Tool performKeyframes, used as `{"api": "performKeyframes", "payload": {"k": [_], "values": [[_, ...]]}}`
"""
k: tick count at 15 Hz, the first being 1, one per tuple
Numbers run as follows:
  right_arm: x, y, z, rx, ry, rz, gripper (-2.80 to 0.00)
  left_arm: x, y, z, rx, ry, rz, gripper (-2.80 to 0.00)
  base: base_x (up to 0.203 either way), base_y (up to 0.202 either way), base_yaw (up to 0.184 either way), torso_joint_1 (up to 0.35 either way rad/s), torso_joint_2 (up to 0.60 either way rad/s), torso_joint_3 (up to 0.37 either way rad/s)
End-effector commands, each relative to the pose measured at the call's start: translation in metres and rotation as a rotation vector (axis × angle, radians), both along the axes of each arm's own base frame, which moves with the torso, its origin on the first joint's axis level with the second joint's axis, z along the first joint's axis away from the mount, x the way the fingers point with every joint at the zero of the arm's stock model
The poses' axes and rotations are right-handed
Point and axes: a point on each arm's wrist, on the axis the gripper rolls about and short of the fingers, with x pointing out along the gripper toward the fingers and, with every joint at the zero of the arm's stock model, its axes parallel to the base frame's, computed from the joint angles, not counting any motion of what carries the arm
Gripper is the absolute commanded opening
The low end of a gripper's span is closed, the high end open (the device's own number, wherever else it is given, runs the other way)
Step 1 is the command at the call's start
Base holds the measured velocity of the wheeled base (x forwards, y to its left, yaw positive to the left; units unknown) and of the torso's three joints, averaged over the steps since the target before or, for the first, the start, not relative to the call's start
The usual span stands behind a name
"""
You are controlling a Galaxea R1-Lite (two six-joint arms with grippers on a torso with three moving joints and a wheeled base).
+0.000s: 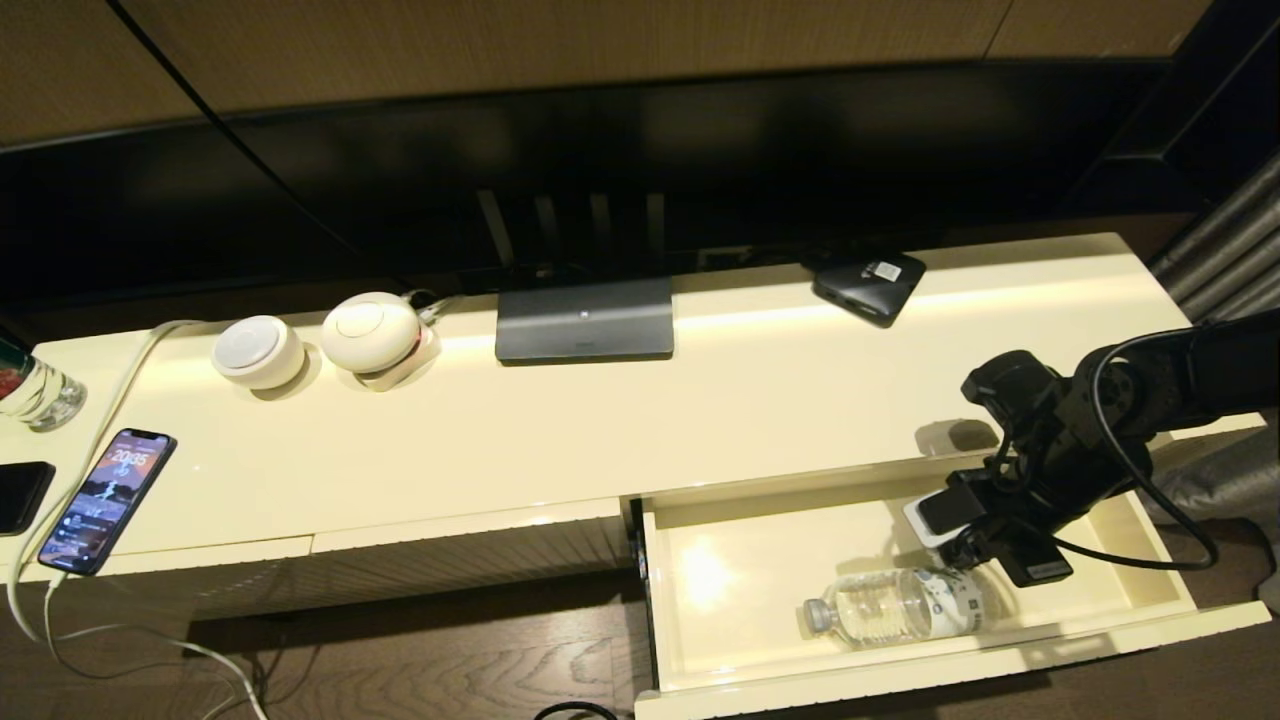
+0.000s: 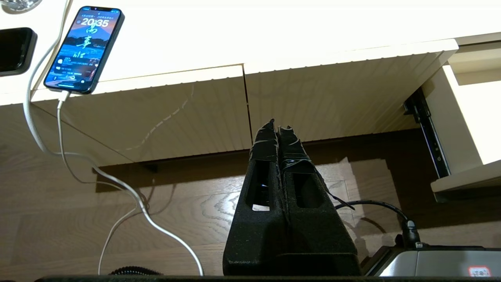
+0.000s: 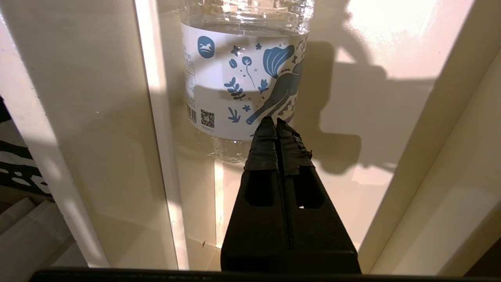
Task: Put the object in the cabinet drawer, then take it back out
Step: Take the mineral water out of the drawer and put it on the table
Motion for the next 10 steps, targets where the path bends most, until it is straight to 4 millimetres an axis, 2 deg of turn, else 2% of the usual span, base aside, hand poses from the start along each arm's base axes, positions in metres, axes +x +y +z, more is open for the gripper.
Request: {"api": "performKeyframes", "payload": {"k": [1,10], "values": [[-0.0019,-0.0002,0.001,-0.002,0.002,0.009,-2.8,0.0003,0.0,-0.0008,0.0,0.004,0.0,-2.8,0.0,0.0,0.0,0.0,0.0,0.0],[-0.0023,0.0004,-0.0045,-0.007,0.019,0.013,-2.8,0.0003,0.0,-0.0008,0.0,0.004,0.001,-2.8,0.0,0.0,0.0,0.0,0.0,0.0]]}}
